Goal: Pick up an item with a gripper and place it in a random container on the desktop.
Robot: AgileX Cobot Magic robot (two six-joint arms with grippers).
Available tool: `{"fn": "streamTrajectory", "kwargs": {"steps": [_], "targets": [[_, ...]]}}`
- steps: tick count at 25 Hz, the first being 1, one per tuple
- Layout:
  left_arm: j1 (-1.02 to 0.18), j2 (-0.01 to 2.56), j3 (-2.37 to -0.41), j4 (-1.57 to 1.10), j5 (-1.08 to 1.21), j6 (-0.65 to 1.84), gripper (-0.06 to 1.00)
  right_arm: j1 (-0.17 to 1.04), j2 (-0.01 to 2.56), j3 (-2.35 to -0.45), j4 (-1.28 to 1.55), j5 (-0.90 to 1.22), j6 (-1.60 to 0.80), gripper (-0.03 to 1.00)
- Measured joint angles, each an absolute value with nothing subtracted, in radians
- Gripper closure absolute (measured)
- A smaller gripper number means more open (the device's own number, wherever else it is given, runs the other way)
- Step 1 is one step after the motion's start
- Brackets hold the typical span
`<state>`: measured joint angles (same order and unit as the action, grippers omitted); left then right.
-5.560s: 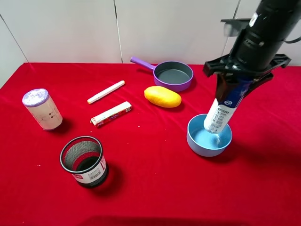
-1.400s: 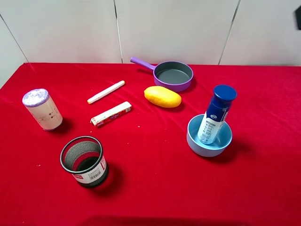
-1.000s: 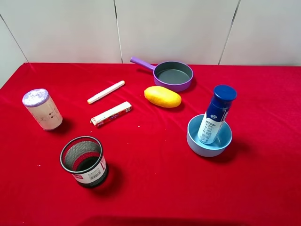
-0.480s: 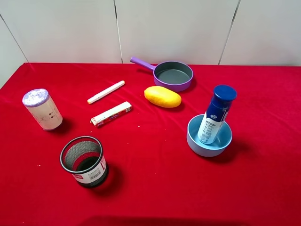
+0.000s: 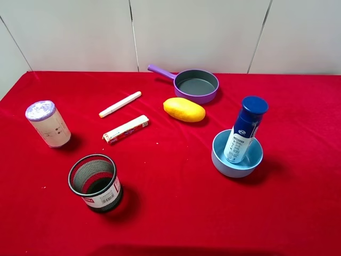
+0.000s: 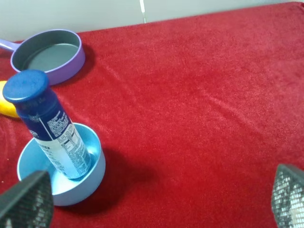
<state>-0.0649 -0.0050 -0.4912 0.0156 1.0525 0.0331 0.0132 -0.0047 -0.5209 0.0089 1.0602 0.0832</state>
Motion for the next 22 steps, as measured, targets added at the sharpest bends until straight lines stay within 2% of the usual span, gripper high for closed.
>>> {"fn": "streamTrajectory", "kwargs": {"steps": [22], "targets": [[-0.065,-0.005,-0.491,0.016,1.053,0.033,-0.04,0.013,-0.007,-0.501,0.0,1.034,0.083,0.28]]}}
